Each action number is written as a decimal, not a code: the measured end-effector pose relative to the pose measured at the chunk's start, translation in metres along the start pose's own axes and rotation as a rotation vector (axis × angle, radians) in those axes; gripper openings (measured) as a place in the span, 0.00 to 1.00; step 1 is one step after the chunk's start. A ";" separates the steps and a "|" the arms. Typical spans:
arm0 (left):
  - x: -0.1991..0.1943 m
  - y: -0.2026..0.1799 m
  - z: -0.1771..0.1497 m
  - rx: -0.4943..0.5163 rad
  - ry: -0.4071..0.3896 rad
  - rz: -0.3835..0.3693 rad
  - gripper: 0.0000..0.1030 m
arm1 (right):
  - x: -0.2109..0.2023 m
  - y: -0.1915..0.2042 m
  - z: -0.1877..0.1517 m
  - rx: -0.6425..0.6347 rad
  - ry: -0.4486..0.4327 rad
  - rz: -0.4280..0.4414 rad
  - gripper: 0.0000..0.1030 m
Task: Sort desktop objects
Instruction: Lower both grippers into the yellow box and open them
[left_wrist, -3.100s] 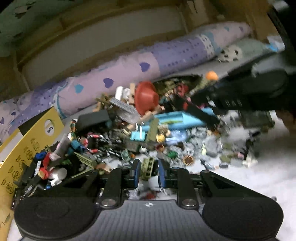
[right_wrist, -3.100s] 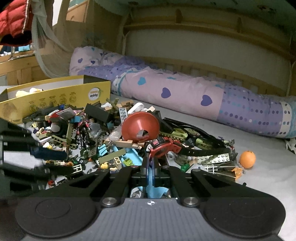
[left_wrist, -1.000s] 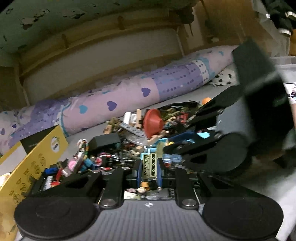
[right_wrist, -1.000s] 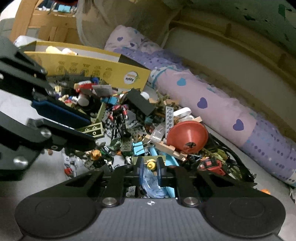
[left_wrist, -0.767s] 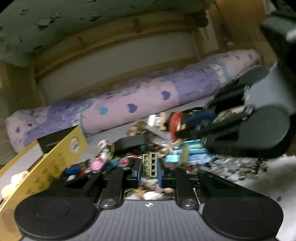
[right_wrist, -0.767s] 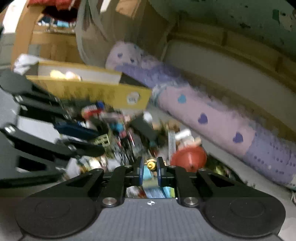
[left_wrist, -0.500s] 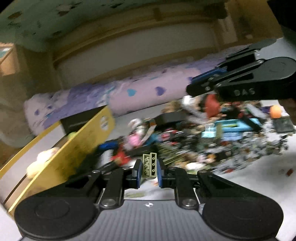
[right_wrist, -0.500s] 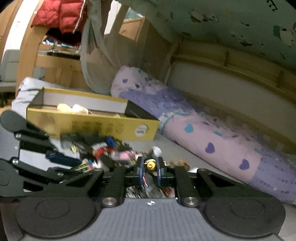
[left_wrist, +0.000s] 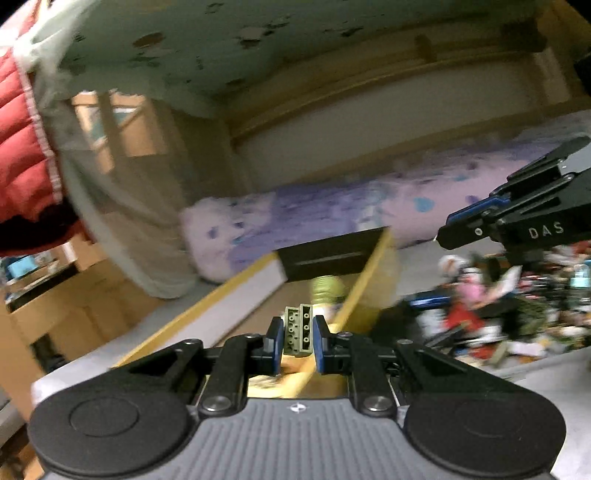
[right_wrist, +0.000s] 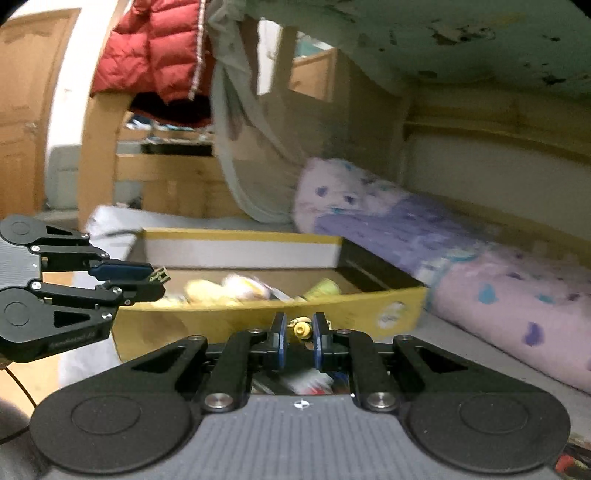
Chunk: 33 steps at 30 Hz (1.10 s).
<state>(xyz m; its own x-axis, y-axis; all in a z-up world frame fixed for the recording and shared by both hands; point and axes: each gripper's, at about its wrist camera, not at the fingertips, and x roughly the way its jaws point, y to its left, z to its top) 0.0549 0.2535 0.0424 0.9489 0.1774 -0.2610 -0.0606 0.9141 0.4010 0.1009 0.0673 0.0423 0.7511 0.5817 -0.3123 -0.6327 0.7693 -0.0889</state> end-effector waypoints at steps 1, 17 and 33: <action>0.000 0.009 0.000 -0.001 0.009 0.019 0.17 | 0.009 0.004 0.006 0.013 -0.010 0.022 0.15; 0.046 0.111 -0.025 -0.326 0.252 -0.084 0.17 | 0.164 0.076 0.042 0.314 0.194 0.286 0.15; 0.065 0.084 -0.025 -0.321 0.342 -0.036 0.51 | 0.170 0.065 0.026 0.500 0.296 0.365 0.55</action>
<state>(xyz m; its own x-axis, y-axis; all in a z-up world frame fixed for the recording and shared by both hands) 0.1037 0.3513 0.0375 0.7988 0.2040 -0.5660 -0.1730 0.9789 0.1087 0.1924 0.2226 0.0081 0.3776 0.7851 -0.4910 -0.6191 0.6084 0.4966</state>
